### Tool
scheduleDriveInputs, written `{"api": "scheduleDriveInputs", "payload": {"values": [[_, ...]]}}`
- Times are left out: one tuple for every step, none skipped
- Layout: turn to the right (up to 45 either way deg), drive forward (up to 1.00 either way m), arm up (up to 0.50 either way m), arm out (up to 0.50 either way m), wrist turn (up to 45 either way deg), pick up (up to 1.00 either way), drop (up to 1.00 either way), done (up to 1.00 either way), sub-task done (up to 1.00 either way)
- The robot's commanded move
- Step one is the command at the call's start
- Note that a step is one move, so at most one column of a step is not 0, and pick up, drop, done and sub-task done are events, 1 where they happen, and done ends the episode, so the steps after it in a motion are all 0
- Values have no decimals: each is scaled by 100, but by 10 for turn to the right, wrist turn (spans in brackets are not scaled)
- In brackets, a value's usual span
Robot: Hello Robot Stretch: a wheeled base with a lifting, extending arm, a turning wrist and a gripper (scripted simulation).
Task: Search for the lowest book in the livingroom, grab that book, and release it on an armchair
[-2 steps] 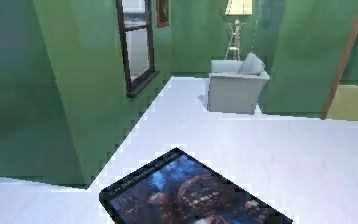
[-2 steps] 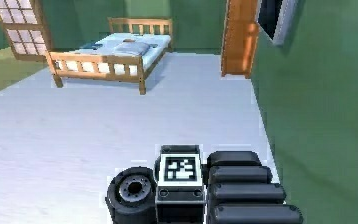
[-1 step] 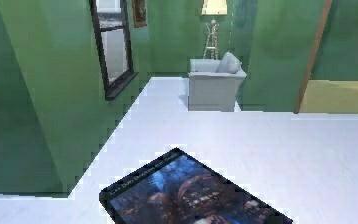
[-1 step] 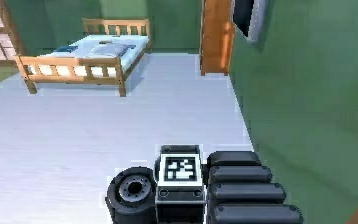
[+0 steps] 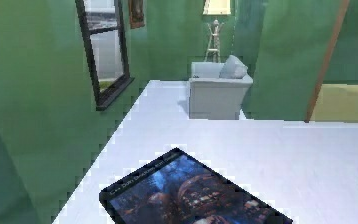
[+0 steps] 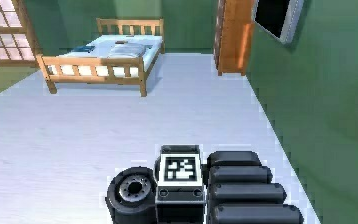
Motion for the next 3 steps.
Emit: {"api": "scheduleDriveInputs", "payload": {"values": [[-60, 0, 0, 0, 0, 0, 0, 0, 0], [0, 100, 0, 0, 0, 0, 0, 0, 0], [0, 100, 0, 0, 0, 0, 0, 0, 0]]}}
